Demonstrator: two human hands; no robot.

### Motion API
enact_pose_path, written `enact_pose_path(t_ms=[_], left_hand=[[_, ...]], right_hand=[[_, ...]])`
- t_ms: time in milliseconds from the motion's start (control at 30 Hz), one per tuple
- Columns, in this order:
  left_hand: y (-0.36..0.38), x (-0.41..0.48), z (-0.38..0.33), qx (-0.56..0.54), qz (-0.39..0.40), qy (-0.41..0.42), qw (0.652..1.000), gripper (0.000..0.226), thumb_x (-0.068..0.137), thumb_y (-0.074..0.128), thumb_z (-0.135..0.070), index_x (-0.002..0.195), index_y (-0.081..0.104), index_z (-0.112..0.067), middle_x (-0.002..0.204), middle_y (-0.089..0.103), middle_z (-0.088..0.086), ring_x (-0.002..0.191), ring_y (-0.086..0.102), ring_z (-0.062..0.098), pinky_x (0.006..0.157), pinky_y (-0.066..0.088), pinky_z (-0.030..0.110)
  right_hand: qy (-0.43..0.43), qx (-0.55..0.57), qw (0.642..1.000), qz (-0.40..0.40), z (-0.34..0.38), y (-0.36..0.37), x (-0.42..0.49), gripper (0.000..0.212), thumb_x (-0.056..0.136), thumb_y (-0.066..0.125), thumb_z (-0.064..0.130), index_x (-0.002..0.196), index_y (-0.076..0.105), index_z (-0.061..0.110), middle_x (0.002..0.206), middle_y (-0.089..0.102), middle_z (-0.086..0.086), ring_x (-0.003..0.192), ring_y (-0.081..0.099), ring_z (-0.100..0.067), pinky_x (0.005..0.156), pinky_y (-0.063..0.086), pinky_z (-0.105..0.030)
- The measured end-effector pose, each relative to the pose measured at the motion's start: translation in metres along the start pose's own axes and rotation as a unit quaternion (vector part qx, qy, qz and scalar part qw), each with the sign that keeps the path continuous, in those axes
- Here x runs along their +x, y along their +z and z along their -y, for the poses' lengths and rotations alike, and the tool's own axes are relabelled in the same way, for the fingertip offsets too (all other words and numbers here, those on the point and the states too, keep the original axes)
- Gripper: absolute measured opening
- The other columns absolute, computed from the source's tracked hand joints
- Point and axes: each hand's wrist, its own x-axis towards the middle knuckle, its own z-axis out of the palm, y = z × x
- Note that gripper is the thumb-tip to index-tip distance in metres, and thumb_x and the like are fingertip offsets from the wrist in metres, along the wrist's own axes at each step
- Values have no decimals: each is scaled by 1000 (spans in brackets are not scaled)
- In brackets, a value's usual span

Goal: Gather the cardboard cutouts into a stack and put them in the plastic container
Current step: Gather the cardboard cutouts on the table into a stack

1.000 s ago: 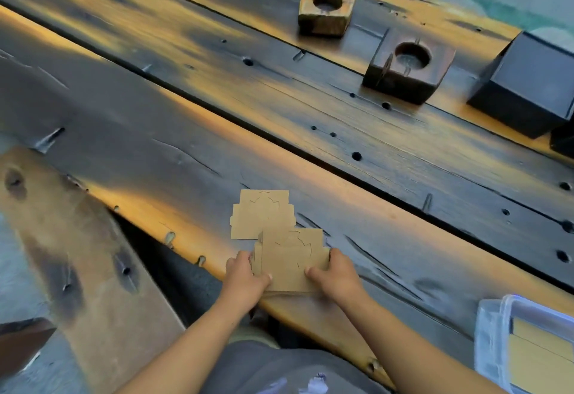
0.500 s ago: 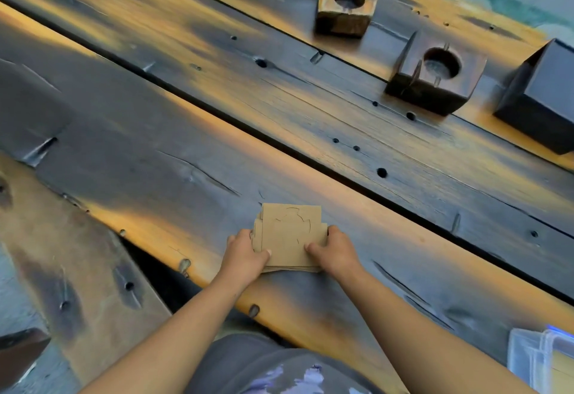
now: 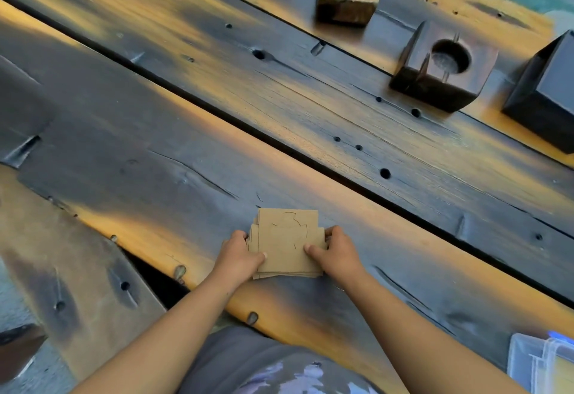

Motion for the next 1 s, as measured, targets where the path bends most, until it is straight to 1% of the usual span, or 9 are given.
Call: enact_pose_path(t_ms=[167, 267, 433, 500, 600, 700, 833, 933, 1000], left_hand=[[4, 0, -12, -172, 32, -71, 982, 18, 84, 73, -20, 89, 55, -20, 94, 67, 1, 75, 61, 10, 51, 44, 24], [0, 1, -19, -227, 44, -88, 969, 14, 87, 72, -16, 77, 61, -14, 80, 71, 3, 61, 64, 10, 36, 44, 15], [-3, -8, -28, -209, 81, -68, 972, 21, 86, 70, -4, 73, 56, -13, 68, 69, 4, 53, 66, 10, 38, 49, 17], [-1, -18, -33, -194, 94, -54, 975, 23, 86, 68, -1, 74, 54, -14, 75, 70, 7, 61, 66, 14, 45, 53, 22], [6, -36, -42, -172, 105, -21, 979, 23, 85, 69, -1, 82, 51, -14, 94, 70, 15, 76, 68, 23, 68, 58, 36], [17, -59, -52, -137, 108, 21, 984, 31, 82, 73, -4, 101, 49, -9, 105, 67, 17, 97, 68, 32, 85, 57, 47], [50, -92, -66, -70, 117, 79, 988, 31, 80, 75, -11, 97, 49, -13, 101, 65, 11, 92, 65, 25, 76, 55, 38], [83, -116, -77, -17, 112, 110, 987, 33, 78, 76, -16, 96, 49, -14, 104, 67, 11, 100, 66, 28, 91, 55, 47], [115, -138, -86, 20, 117, 132, 984, 32, 77, 77, -21, 96, 51, -16, 105, 67, 9, 100, 65, 28, 91, 55, 49]], right_hand=[[29, -12, 999, 22, 6, 0, 2, 51, 79, 72, 43, 114, 49, 13, 115, 58, -7, 99, 60, -24, 82, 53, -40], [41, -24, 999, 23, 9, 1, 3, 55, 78, 72, 43, 115, 47, 11, 118, 56, -10, 103, 58, -27, 84, 52, -40], [66, 35, 997, 18, 2, -4, -4, 54, 77, 75, 41, 113, 47, 13, 120, 58, -8, 104, 58, -25, 84, 49, -36], [71, 63, 995, 7, -4, -11, -11, 51, 76, 77, 38, 111, 48, 14, 118, 59, -7, 103, 58, -25, 86, 50, -37], [70, 140, 988, -10, -20, -27, -31, 47, 75, 79, 33, 107, 47, 19, 110, 57, -1, 99, 58, -22, 87, 51, -37], [60, 192, 979, -18, -44, -43, -59, 44, 75, 80, 27, 111, 56, 16, 111, 63, -1, 102, 62, -21, 94, 52, -40], [65, 266, 961, -32, -84, -63, -100, 44, 78, 79, 23, 116, 59, 14, 116, 68, -3, 100, 65, -20, 95, 53, -39], [65, 272, 959, -53, -115, -81, -124, 38, 80, 77, 24, 111, 56, 19, 115, 66, -2, 104, 64, -21, 98, 51, -42], [58, 272, 958, -73, -145, -100, -145, 31, 81, 76, 25, 104, 55, 24, 114, 66, -3, 106, 63, -23, 98, 51, -43]])
